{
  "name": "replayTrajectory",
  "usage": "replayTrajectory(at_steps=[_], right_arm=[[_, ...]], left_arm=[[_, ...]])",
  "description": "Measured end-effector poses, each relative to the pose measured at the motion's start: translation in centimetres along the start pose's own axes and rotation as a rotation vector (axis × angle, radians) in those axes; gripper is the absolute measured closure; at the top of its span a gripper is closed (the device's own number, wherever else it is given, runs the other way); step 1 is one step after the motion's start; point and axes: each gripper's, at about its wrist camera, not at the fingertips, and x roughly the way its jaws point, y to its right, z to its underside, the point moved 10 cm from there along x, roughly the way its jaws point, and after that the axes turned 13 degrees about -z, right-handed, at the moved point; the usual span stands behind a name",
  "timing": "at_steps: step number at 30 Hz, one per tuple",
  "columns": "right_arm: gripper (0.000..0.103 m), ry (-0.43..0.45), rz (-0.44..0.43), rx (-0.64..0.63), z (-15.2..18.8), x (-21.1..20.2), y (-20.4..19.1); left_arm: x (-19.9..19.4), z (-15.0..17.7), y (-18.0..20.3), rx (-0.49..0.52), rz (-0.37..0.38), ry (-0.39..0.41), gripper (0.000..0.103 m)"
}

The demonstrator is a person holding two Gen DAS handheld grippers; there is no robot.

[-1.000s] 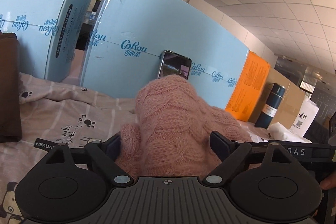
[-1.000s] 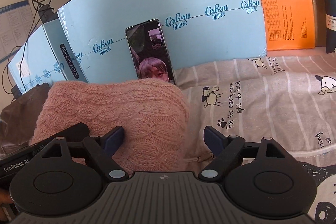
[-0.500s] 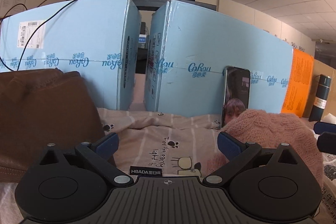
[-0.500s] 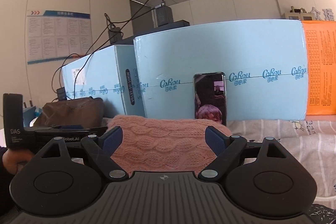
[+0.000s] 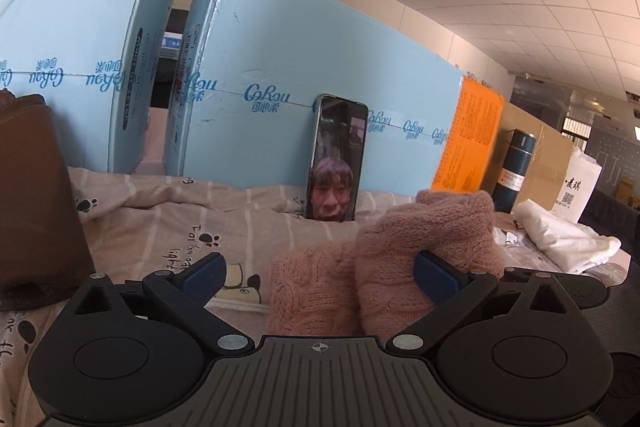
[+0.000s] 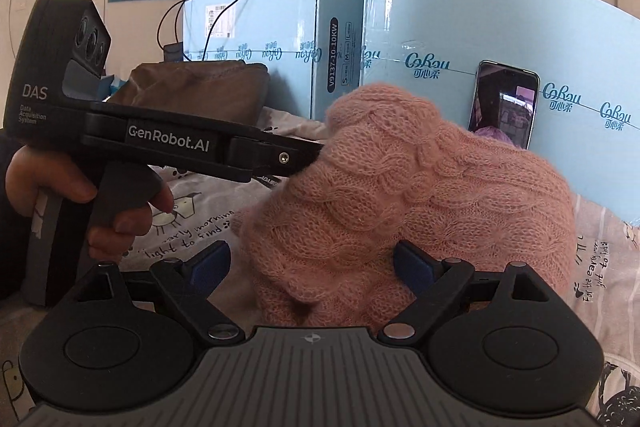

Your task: Fold clothes

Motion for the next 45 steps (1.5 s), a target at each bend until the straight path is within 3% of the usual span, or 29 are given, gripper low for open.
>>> replayTrajectory(at_steps=[3, 6, 11, 14, 17, 23, 26, 29, 31, 34, 37, 41, 45], right_arm=[[0.012, -0.013, 0.013, 0.027, 0.3, 0.3, 0.7], [0.030, 0.009, 0.037, 0.057, 0.2, 0.0, 1.7], [0.068, 0.038, 0.046, 0.115, 0.0, -0.5, 3.5], [0.077, 0.079, 0.021, 0.172, -0.6, -1.5, 4.4], [0.079, 0.143, 0.034, 0.203, -1.6, -3.4, 5.4], [0.079, 0.235, 0.150, 0.214, -2.3, -6.6, 8.0], [0.079, 0.280, 0.210, 0.218, -2.6, -8.2, 9.3], [0.079, 0.324, 0.271, 0.221, -2.8, -9.9, 10.5], [0.078, 0.354, 0.311, 0.223, -3.0, -11.0, 11.4], [0.077, 0.394, 0.369, 0.226, -3.1, -12.5, 12.5], [0.078, 0.419, 0.403, 0.216, -2.9, -13.2, 13.1], [0.080, 0.418, 0.408, 0.215, -2.8, -13.3, 13.4], [0.081, 0.344, 0.399, 0.231, -1.9, -12.2, 13.8]], left_arm=[[-0.1, 0.1, 0.7, 0.019, 0.016, 0.016, 0.001], [-0.1, -0.3, 0.3, -0.017, 0.025, 0.030, 0.001], [0.2, -1.0, -1.4, -0.133, 0.015, 0.043, 0.001], [0.9, -0.8, -2.8, -0.204, -0.011, 0.012, 0.001], [1.8, -0.1, -3.4, -0.225, -0.041, -0.047, 0.001], [4.5, 2.3, -2.5, -0.230, -0.031, -0.221, 0.002], [4.9, 2.5, -1.4, -0.223, 0.002, -0.226, 0.005], [5.3, 2.8, 0.4, -0.221, 0.082, -0.250, 0.035], [5.5, 3.0, 0.8, -0.218, 0.105, -0.264, 0.074], [4.9, 2.4, 0.1, -0.257, 0.127, -0.232, 0.080], [3.5, 0.4, -1.2, -0.257, 0.091, -0.141, 0.081], [0.9, -2.1, -4.6, -0.237, -0.063, 0.013, 0.081], [-0.1, -2.5, -7.9, -0.287, -0.170, 0.027, 0.080]])
